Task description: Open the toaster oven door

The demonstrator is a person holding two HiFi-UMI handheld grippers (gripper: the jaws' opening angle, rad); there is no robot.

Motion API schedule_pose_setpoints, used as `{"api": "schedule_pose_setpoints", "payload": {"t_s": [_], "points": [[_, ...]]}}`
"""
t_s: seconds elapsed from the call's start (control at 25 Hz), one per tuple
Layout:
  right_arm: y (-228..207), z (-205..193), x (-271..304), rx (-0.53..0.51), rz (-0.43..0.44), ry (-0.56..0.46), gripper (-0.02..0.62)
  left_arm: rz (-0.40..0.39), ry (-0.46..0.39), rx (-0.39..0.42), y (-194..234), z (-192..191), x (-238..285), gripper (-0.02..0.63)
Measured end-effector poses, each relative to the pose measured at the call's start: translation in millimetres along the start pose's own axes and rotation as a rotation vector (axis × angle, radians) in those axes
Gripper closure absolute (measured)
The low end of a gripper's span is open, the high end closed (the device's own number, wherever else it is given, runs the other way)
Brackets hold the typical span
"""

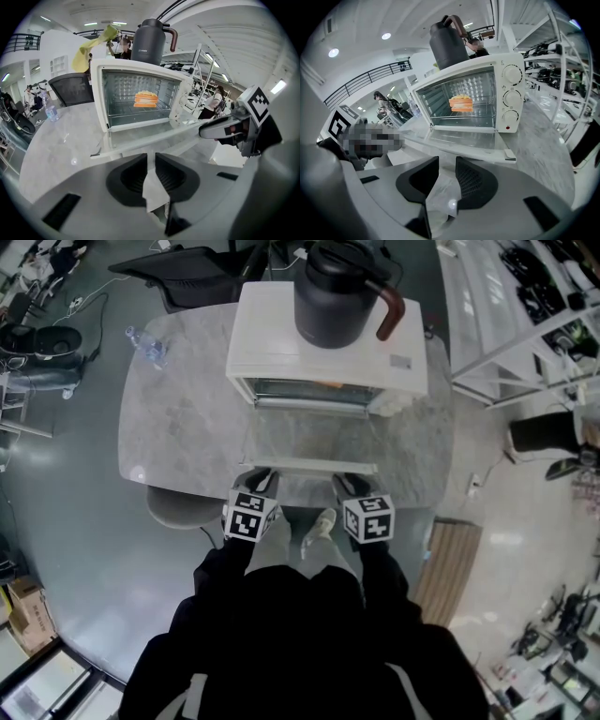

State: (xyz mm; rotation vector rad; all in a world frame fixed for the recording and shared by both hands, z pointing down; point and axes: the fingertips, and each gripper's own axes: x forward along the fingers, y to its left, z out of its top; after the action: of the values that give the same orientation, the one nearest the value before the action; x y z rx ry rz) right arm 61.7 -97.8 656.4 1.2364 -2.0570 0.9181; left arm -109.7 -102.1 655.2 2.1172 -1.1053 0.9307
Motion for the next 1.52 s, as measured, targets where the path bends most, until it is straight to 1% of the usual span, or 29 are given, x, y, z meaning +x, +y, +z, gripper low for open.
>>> {"api": "schedule_pose_setpoints", "payload": {"t_s": [0.48, 0.68, 0.92, 1.12, 1.4, 1.52], "points": [[-3, -19, 7, 0.034, -0.011, 0.018, 0.488, -0.013, 0.039, -0.041, -1, -18, 11, 0.554], [-6, -26, 11, 0.057, -0.017, 0.022, 0.502, -0.012, 0.038, -0.063, 0, -21, 14, 0.563], [-9, -36, 18, 0.084, -0.021, 0.031, 0.503, -0.006, 0.053, -0.083, 1, -30, 23, 0.566], [-9, -46, 22, 0.096, -0.024, 0.059, 0.515, -0.004, 0.058, -0.121, 4, -39, 27, 0.58], [-16, -57, 29, 0.111, -0.06, 0.072, 0.526, 0.004, 0.064, -0.174, 5, -49, 36, 0.583], [-17, -62, 35, 0.129, -0.058, 0.076, 0.528, 0.007, 0.071, -0.195, 6, -54, 42, 0.583]]}}
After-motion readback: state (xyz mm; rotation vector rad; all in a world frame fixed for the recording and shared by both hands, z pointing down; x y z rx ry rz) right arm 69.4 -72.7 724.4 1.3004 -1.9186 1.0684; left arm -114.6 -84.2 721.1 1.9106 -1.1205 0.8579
